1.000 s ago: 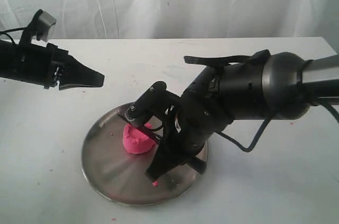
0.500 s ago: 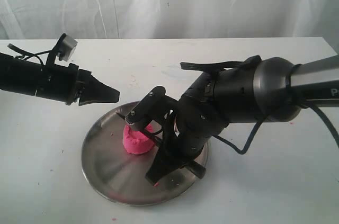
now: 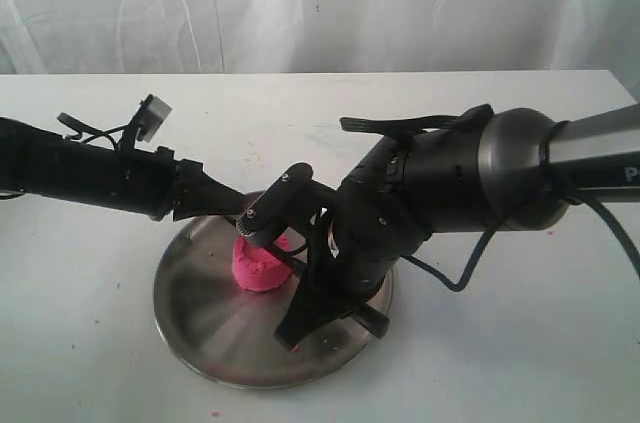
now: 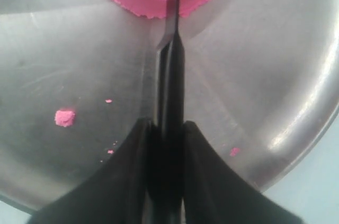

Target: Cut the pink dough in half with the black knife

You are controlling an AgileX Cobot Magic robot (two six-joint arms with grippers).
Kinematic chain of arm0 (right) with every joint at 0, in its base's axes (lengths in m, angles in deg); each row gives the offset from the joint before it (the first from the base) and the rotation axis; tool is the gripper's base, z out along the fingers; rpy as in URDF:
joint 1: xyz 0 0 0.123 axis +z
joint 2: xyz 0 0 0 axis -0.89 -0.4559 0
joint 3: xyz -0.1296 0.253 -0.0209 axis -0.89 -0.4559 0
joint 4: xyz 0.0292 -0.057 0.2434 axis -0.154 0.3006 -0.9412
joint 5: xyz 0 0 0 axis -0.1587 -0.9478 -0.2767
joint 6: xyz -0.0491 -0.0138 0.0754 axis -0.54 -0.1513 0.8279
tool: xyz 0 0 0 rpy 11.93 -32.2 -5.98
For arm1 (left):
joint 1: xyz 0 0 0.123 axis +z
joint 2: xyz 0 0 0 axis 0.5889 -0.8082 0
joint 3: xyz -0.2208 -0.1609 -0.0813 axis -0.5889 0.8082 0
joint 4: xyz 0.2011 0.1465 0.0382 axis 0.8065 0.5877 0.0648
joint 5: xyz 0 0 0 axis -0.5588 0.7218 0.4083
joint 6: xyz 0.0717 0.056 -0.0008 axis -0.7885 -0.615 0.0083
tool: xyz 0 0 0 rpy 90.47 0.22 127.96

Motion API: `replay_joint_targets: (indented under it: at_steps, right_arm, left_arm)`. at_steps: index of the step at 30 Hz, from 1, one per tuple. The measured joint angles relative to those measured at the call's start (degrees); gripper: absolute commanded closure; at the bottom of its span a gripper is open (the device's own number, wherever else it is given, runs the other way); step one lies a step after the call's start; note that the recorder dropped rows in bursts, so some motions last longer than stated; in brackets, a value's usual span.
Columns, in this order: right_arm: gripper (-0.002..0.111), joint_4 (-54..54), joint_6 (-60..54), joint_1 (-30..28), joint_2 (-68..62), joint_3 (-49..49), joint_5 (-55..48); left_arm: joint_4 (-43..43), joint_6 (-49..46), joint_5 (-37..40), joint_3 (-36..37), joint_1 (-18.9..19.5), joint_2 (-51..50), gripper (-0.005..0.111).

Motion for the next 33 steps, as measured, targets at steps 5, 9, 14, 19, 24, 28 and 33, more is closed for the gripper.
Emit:
replay_joint_targets:
  at_steps: [5, 9, 14, 19, 24, 28, 33]
  right_arm:
    - [0.102, 0.0, 0.0, 0.0, 0.0, 0.0, 0.0]
    - [0.102, 0.0, 0.0, 0.0, 0.0, 0.0, -0.12]
    - [0.102, 0.0, -0.06, 0.0, 0.0, 0.0, -0.12]
    - [0.102, 0.0, -0.21, 0.0, 0.0, 0.0, -0.23]
    - [0.102, 0.0, -0.29, 0.0, 0.0, 0.48, -1.23]
    - [0.102, -0.14, -0.34, 0.0, 0.0, 1.45, -2.58]
    - [0.102, -0.14, -0.43, 0.0, 0.0, 1.43, -2.71]
  left_arm:
    - [-0.28, -0.78, -0.22, -0.1, -0.12, -1.62, 0.107]
    - [-1.62, -1.26, -0.01, -0.1, -0.12, -2.54, 0.107]
    - [-3.05, -1.95, 0.55, -0.2, -0.12, -3.73, 0.107]
    - [-4.18, -2.3, 1.23, -0.45, -0.12, -5.01, 0.107]
    - [-4.94, -2.3, 1.92, -0.58, -0.12, -5.88, 0.107]
    - [-4.97, -2.41, 2.08, -0.58, -0.12, -5.96, 0.107]
    - [-4.97, -2.41, 2.08, -0.58, -0.12, -5.96, 0.107]
